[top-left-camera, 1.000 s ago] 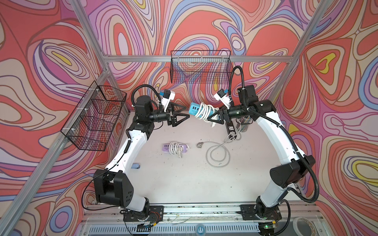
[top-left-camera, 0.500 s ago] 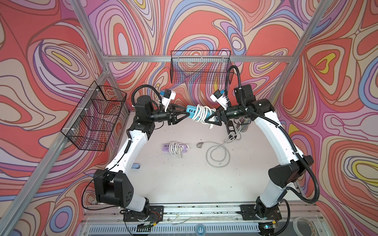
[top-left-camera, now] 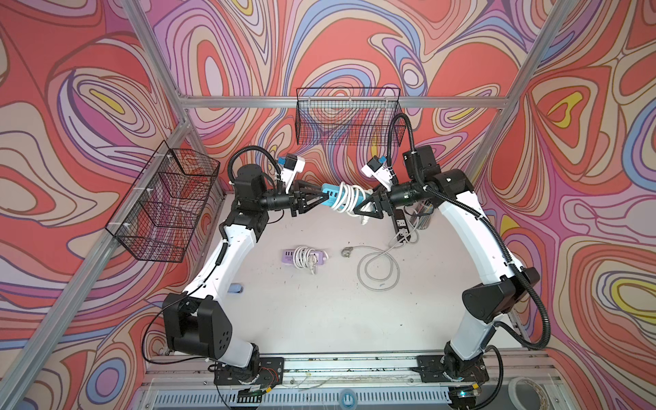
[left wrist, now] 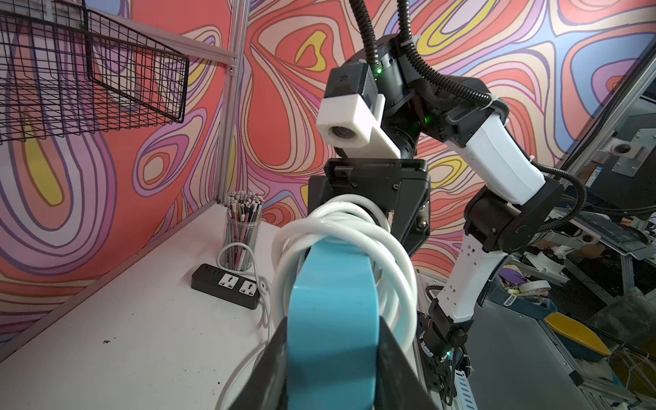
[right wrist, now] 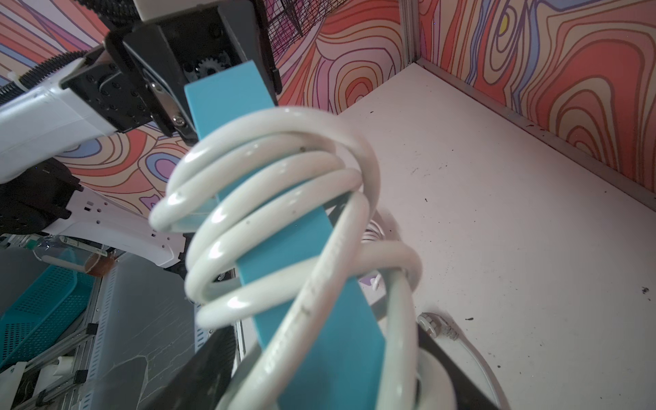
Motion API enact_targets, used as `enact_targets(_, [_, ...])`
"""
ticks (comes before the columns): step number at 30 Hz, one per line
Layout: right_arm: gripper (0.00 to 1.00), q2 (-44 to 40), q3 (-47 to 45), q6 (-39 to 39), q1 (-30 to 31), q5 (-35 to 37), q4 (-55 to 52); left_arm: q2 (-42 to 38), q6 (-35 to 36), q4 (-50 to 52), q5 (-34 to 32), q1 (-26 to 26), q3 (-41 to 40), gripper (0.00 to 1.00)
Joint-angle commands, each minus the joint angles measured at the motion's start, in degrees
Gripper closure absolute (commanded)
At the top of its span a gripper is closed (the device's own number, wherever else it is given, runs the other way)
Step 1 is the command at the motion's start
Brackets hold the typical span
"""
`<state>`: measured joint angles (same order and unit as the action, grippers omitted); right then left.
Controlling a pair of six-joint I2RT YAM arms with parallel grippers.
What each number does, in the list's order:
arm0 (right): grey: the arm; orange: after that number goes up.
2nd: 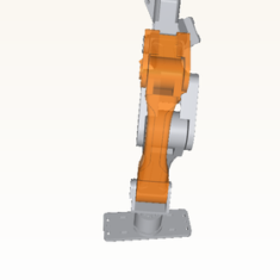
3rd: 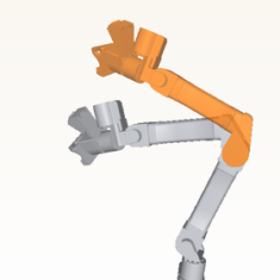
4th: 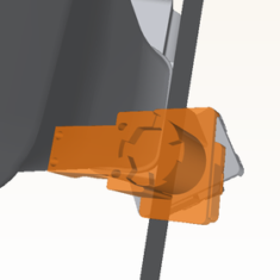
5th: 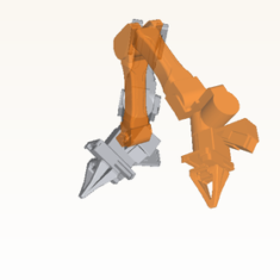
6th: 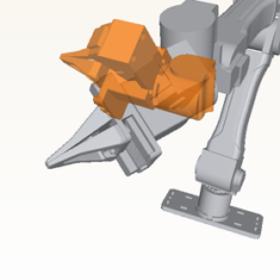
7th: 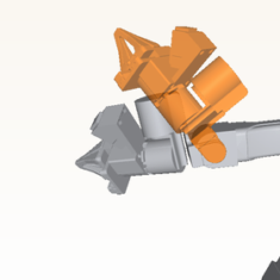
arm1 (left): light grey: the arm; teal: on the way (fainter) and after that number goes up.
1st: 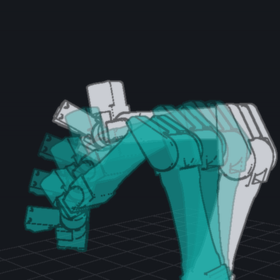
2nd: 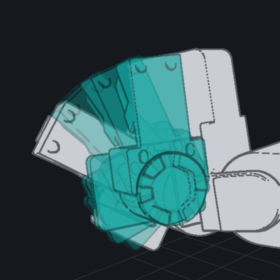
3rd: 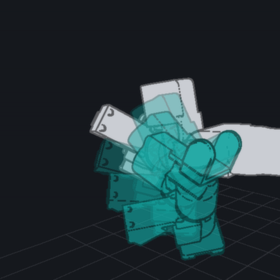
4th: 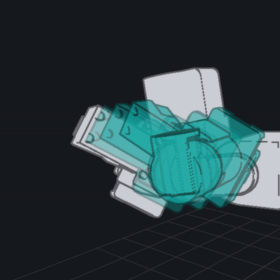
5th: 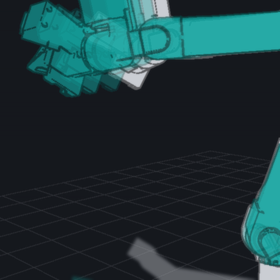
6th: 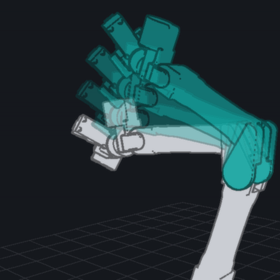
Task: Unwrap the cord wrapped around the power strip
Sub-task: Pick up the power strip from the center of the board.
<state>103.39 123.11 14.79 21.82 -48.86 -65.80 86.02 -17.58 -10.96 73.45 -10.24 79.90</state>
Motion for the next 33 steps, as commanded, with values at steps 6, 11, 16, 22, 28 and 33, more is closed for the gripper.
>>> enact_targets(6, [0.41, 1.64, 4.31, 0.78, 1.86, 0.52, 2.34, 0.75, 1.76, 2.39, 1.95, -3.03, 2.19, 0.68])
enact_targets(11, [0.41, 1.88, 4.97, 0.83, 1.90, 0.70, 2.17, 0.92, 1.85, 2.73, 1.90, -3.52, 2.19, 0.63])
enact_targets(16, [0.41, 1.92, 5.69, 0.77, 1.91, 0.71, 2.09, 1.12, 2.12, 3.14, 1.91, -3.67, 2.32, 0.58])
enact_targets(22, [0.42, 2.01, 6.31, 0.67, 1.91, 0.70, 2.01, 1.21, 2.16, 3.37, 1.99, -3.89, 2.46, 0.55])
enact_targets(28, [0.41, 2.24, 6.62, 0.68, 2.04, 0.78, 1.99, 1.26, 2.20, 3.56, 2.71, -4.16, 2.72, 0.87])
enact_targets(33, [0.35, 1.59, 5.34, 0.45, 2.00, 2.29, 3.05, 0.58, 4.29, 5.53, 1.62, -4.13, 2.54, 1.00])
